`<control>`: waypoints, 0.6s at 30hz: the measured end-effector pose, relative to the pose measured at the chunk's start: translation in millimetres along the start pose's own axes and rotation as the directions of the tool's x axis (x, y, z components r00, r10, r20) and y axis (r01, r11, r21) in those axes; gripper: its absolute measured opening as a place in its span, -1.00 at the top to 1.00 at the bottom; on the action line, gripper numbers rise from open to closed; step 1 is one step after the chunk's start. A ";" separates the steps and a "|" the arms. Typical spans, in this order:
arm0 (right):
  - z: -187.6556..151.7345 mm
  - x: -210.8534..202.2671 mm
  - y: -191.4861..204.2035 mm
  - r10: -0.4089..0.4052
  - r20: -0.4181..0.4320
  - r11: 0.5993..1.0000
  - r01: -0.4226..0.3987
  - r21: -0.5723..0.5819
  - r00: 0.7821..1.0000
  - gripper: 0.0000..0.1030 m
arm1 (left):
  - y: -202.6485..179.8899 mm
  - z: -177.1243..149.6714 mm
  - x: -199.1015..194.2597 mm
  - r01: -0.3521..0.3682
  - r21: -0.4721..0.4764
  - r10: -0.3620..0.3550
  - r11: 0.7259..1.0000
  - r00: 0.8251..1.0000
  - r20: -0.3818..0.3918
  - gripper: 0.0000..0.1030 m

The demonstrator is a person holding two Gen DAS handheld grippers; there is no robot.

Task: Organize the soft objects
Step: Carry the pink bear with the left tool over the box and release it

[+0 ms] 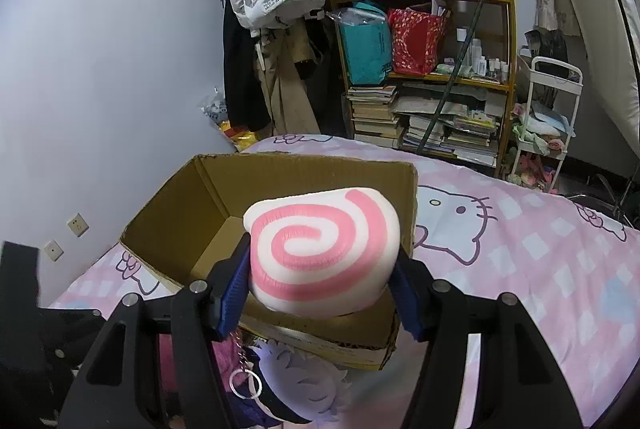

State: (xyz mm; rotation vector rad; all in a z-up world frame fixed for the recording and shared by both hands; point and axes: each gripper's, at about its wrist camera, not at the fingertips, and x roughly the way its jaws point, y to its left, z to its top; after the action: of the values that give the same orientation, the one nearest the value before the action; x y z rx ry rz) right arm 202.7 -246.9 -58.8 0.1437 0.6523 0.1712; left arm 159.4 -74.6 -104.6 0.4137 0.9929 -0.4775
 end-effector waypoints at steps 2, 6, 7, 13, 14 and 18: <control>0.1 2.3 -1.0 0.000 -0.006 1.000 0.000 0.004 1.000 -0.29 | 3.4 -1.1 -6.0 -0.005 -0.023 0.005 1.000 1.000 0.019 0.10; -0.9 3.0 -2.5 0.005 -0.011 1.000 -0.005 0.013 1.000 -0.29 | 7.6 -1.8 -23.9 -0.006 -0.050 0.010 0.999 0.996 0.088 0.10; -0.3 3.3 -2.8 0.003 -0.010 1.000 -0.003 0.012 1.000 -0.29 | 8.6 -1.6 -28.8 0.000 -0.057 0.006 0.998 0.994 0.106 0.10; 0.4 2.9 -1.5 0.016 0.005 1.000 -0.016 0.019 1.000 -0.30 | 11.5 -0.4 -65.6 0.014 -0.068 0.003 0.998 0.969 0.249 0.10; 0.1 2.3 -1.5 0.019 0.005 1.000 -0.019 0.022 1.000 -0.30 | 12.5 0.7 -70.1 0.014 -0.072 0.006 0.997 0.964 0.264 0.10; 0.5 4.3 -1.2 0.036 0.000 0.999 -0.036 0.038 0.999 -0.33 | 22.9 5.8 -86.7 0.026 -0.104 0.010 0.994 0.943 0.333 0.10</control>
State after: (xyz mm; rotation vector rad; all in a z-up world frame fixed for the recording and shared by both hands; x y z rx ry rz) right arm 206.5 -247.3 -61.2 0.1923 0.6540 0.1939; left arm 136.3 -42.3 -24.0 0.2221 0.6883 -0.4809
